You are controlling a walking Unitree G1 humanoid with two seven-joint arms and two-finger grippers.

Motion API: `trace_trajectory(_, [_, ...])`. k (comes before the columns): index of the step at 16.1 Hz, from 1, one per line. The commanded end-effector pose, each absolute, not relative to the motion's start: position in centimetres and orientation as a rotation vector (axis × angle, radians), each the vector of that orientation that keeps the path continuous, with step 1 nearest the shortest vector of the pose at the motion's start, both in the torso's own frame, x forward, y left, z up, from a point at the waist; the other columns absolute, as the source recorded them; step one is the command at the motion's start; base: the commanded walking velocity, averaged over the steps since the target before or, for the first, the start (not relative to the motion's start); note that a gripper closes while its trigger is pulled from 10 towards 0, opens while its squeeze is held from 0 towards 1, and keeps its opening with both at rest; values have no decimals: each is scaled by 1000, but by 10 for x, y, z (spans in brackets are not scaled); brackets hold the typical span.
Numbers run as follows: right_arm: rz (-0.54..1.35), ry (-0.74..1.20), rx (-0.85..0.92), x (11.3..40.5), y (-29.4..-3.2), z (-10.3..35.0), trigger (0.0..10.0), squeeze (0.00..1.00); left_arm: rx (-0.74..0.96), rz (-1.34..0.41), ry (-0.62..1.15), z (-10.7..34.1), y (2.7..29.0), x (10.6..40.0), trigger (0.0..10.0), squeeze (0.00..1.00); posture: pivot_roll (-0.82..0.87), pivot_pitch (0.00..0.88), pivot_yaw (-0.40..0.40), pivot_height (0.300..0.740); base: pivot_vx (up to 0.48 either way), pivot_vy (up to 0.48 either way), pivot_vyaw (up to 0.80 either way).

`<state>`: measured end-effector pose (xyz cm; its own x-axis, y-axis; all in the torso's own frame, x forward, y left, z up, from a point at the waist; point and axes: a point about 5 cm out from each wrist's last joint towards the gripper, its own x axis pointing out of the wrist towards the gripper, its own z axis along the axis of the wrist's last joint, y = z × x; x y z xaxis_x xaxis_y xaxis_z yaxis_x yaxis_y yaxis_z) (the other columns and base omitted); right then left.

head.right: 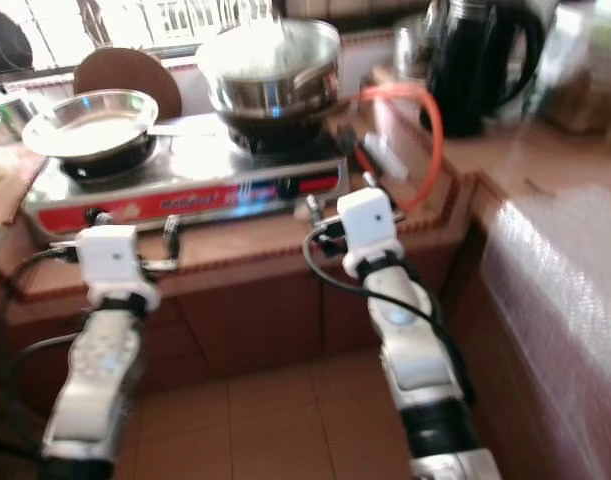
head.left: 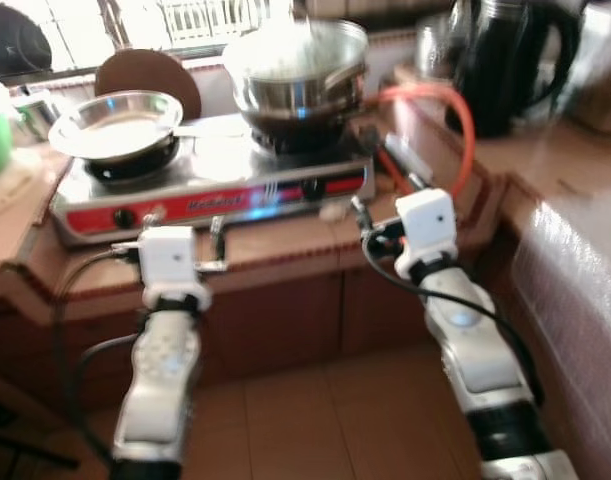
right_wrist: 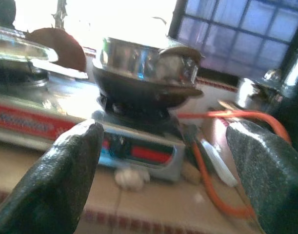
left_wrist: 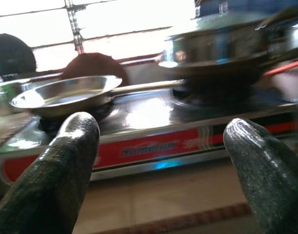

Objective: Kitchen organization

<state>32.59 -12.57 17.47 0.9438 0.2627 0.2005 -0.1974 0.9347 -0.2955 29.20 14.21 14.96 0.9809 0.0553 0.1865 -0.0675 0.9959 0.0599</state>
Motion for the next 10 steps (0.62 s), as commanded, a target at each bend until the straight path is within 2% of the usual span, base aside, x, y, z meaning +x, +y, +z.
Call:
trace_trajectory(1, [242,-262,-267,327,-122,181,10000,0,79,70,-179,149,148,293,10000,0,-222,18,53,740,0,0,0])
trace_trajectory(10, [253,-235,-265,328,-120,172,10000,0,63,62,-140,141,156,300,10000,0,-215,19,62,740,0,0,0])
